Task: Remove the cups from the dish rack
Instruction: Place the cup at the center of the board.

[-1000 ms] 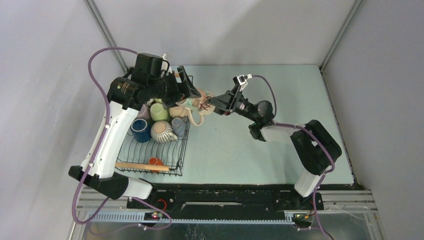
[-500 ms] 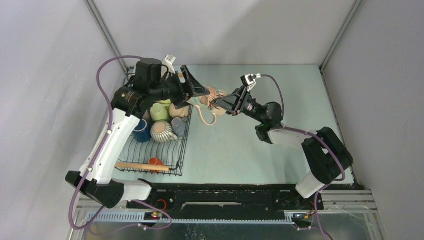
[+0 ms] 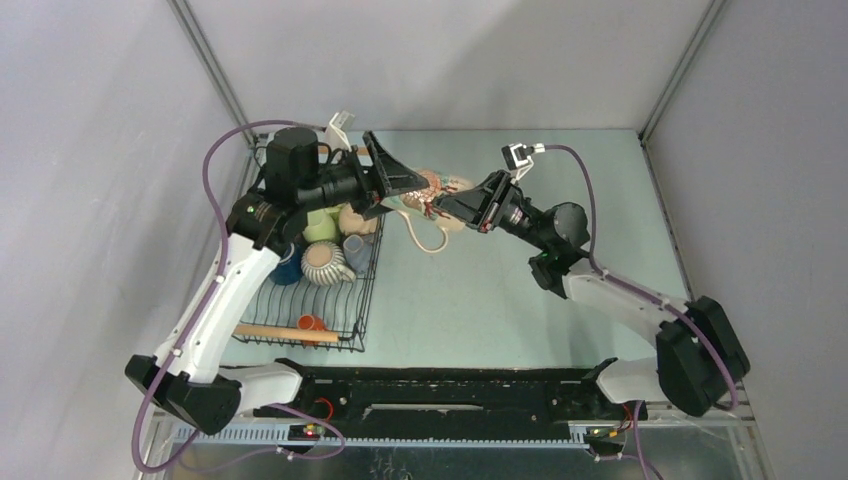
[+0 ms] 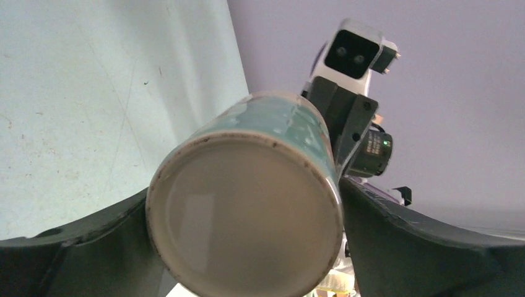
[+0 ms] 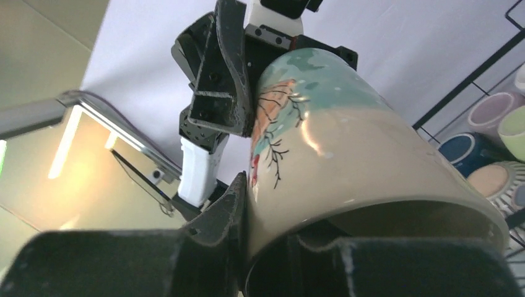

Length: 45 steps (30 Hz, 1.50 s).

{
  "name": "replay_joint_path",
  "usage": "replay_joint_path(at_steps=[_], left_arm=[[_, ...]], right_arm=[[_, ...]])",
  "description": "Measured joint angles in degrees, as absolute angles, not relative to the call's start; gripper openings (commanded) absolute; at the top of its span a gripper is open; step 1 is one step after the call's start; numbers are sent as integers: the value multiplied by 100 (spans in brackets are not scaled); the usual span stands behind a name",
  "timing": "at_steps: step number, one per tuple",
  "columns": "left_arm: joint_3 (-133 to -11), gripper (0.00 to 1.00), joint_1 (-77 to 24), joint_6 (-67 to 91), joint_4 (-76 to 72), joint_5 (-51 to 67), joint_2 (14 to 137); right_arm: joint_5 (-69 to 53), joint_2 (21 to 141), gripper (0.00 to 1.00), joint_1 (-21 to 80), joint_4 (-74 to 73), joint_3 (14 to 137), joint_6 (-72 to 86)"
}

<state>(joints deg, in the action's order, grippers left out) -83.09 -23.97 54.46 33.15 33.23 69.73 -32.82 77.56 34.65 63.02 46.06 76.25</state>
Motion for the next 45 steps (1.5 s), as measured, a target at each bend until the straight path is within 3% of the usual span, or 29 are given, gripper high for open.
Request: replay_joint_path(at_steps=[20,28,35,45], left_arm=[[-7382,100,-1715,5194,2353,3844,6167],[-7378,100,-1660,4423,2646,3712,5990],[-7159,100,-2161,3201,3503,2338,5614],[-6407,100,-3026,2060,3896,346,5352]], right_arm=[[-2340,5881,0,3966,2849,4567,5758],[-1500,5564,0,3889,-158,5437,4665],[-829,6152,0,3124,-2652,7220,3850],[353,8388,0,2373,-5087,9345,3048]])
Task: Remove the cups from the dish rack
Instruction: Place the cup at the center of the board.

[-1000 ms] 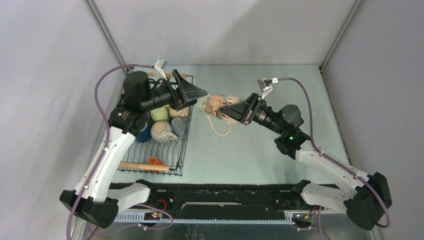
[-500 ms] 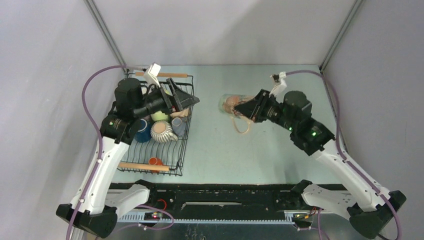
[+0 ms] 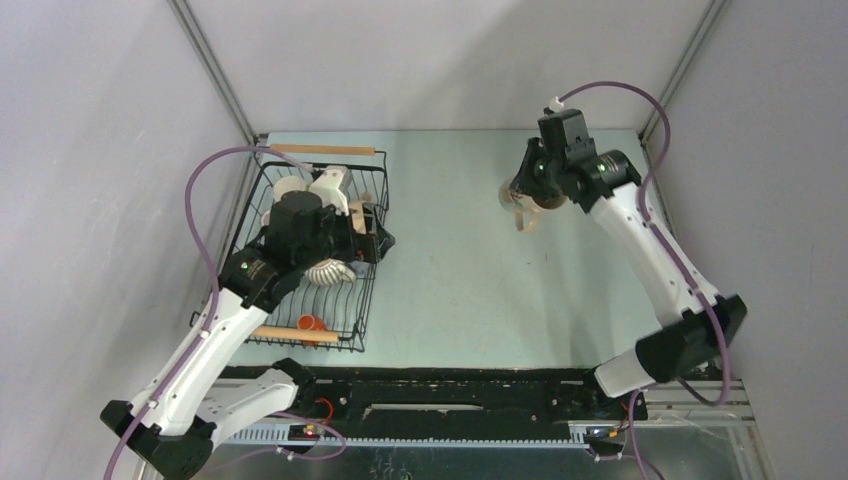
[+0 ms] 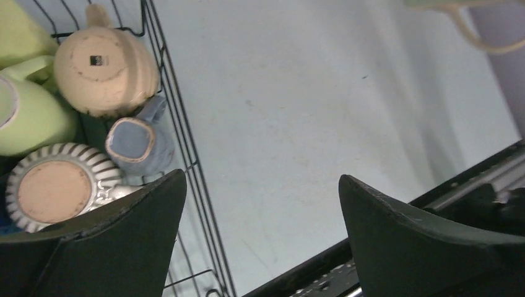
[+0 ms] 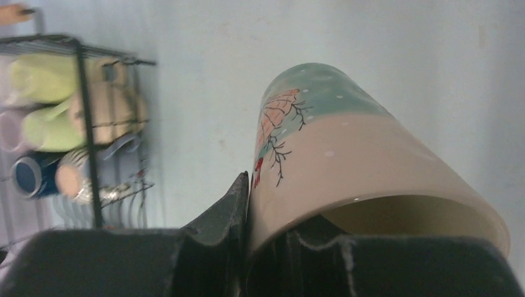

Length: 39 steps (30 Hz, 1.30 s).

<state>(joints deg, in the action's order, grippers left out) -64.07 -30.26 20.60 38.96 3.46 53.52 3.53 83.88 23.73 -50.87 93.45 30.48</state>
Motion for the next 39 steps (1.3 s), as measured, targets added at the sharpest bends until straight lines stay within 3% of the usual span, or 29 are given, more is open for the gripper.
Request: replay_joint_path(at_steps=[14,25,39], left_arm=[[-5369,100,-3140,1555,3234,-185,4816],[-5280,100,-3140,1450,3096,-333,4615],[-5280,100,-3140,1450,3094,-333,4613]], right_arm=[[720,10698,0,1118,-6014,10967,2294],[698,12261,0,891,-6401,12272,2053],[681,12938,1,801,-6792,12617,1955]])
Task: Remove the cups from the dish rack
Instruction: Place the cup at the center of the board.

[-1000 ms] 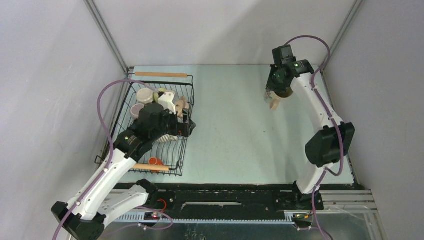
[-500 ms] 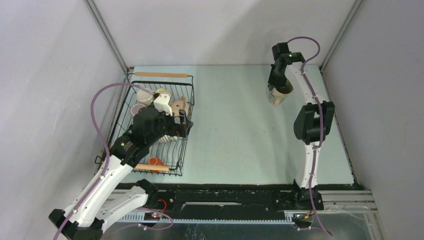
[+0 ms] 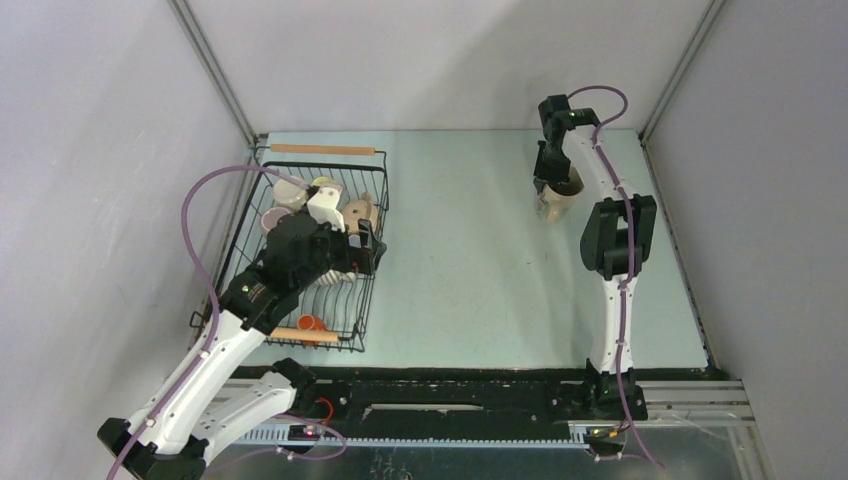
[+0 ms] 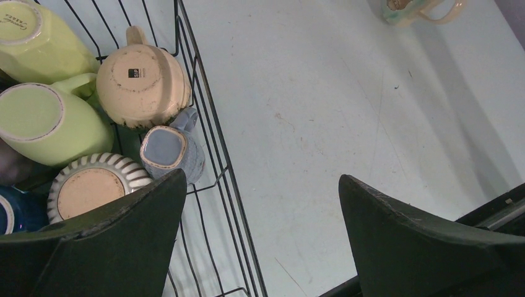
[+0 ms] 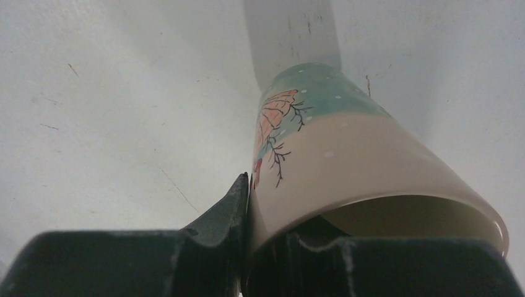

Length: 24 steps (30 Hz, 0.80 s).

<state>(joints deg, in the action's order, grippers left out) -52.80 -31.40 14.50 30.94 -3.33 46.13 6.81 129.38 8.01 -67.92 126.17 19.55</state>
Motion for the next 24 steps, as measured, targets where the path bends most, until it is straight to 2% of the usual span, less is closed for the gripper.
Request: replay_joint_path(at_steps=[5,17,24], left_arm=[[-5280,100,-3140,1450,3092,-333,4622],[-5280,100,-3140,1452,3092,-336,4689],[-5280,100,-3140,1452,3092,-331,4727]], right_arm=[[687,13034,3,799,-6847,12617,1955],[790,13174,27,888,-6847,12617,1944],[897,13174,34,954,-6840,12617,1935]])
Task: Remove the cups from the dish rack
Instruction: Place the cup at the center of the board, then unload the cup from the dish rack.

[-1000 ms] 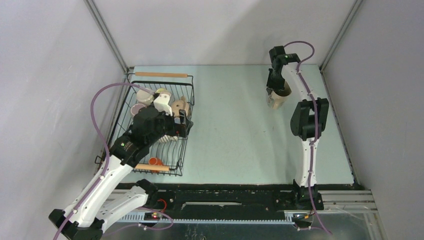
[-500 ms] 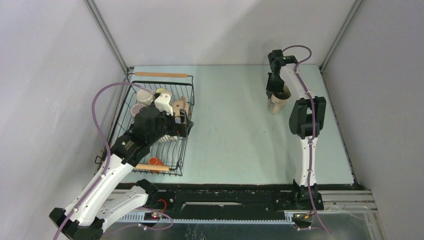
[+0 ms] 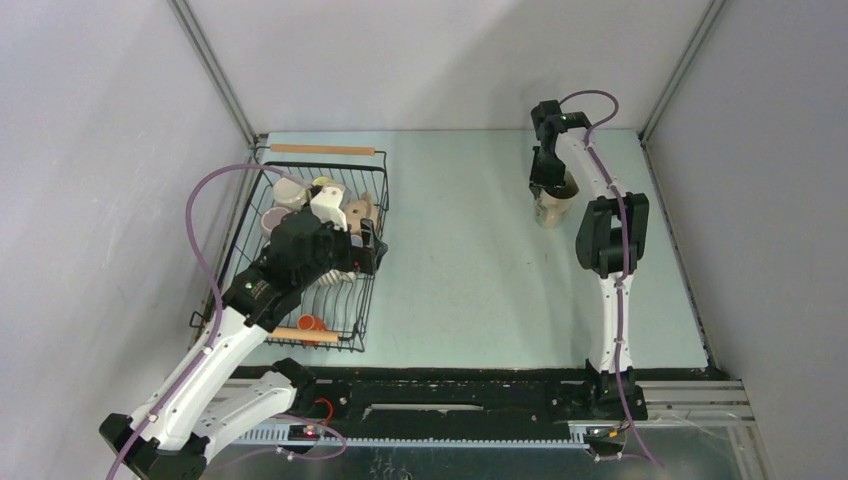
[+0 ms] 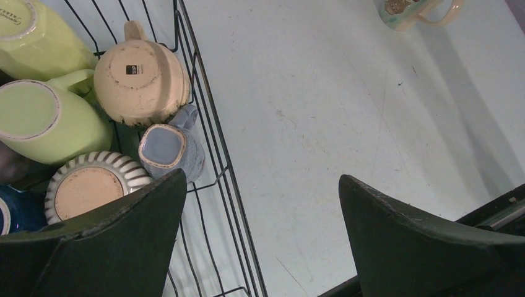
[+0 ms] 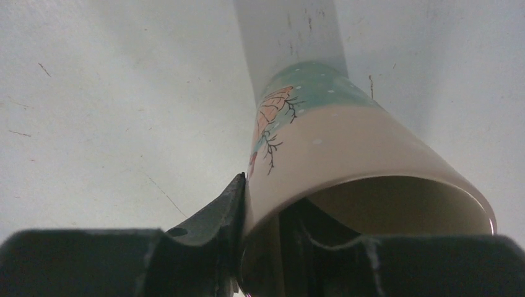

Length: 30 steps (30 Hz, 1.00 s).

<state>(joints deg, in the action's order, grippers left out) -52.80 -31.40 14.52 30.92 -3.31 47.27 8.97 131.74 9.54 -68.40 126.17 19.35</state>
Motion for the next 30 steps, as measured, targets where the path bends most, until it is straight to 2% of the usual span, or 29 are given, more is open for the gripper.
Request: replay_joint_path(at_steps=[5,14,26,30], left_arm=[[-5280,100,-3140,1452,3092,-329,4727],[-5282,100,-3140,1551,3098,-263,4803],[-5695,100,-3140,1905,3516,-257,5059],[-6010,100,-3142,2003,3736,-425,5057]], right_arm=[[923,13174,44,987,-6840,12617,1935],[1024,12866,76,1017,-6864,12617,1920],[1039,11673,96,1100,-6895,12615,1887],[1007,11144,100,1221,-6742,12248,1874]])
